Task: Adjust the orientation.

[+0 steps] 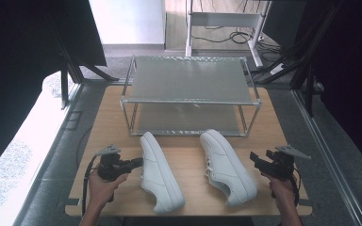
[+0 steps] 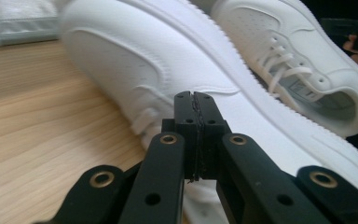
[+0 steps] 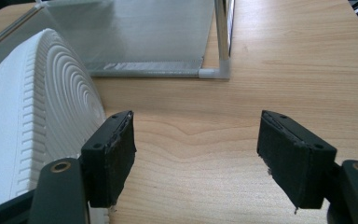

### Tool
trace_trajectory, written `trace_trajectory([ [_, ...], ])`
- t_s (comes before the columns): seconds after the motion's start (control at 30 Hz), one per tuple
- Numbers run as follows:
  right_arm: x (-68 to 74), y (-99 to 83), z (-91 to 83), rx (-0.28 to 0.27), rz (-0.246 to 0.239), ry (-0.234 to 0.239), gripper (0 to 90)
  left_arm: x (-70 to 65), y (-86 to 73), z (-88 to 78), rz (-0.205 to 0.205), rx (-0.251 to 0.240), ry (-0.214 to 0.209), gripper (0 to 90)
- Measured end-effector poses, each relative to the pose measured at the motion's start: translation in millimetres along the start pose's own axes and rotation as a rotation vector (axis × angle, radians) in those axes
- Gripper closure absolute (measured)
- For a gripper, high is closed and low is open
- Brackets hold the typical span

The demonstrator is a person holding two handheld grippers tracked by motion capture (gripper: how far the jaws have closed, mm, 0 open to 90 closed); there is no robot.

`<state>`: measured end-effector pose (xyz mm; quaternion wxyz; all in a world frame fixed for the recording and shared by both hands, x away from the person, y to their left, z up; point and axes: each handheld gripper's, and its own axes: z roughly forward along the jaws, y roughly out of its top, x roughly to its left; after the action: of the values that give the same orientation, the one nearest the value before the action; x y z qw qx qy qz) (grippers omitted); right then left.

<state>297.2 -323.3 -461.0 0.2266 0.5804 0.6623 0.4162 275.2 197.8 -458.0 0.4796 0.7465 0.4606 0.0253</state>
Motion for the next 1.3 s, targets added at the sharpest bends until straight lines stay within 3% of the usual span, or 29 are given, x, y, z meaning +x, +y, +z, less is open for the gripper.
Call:
trace_trajectory([
  [0.23,-0.9,2.3,-3.1,-0.018,0.007,0.002,28.1,-7.7,6.7,9.7,0.014,0.009,-0.018,90.0],
  [0.33,-1.3,2.5,-3.5,-0.017,0.009,0.001,28.2,-10.3,8.0,12.2,0.019,0.023,-0.004,90.0],
  [0.63,2.5,1.7,-0.1,-0.008,0.002,-0.002,28.2,-13.1,14.1,18.0,0.012,0.046,-0.013,90.0],
  [0.93,0.0,0.9,1.2,-0.001,0.013,-0.015,28.2,-17.6,21.9,24.3,0.010,0.034,-0.032,90.0],
  [1.3,-3.6,-0.3,1.2,0.002,0.023,-0.026,28.2,-31.4,47.3,49.7,0.042,0.045,-0.075,90.0],
])
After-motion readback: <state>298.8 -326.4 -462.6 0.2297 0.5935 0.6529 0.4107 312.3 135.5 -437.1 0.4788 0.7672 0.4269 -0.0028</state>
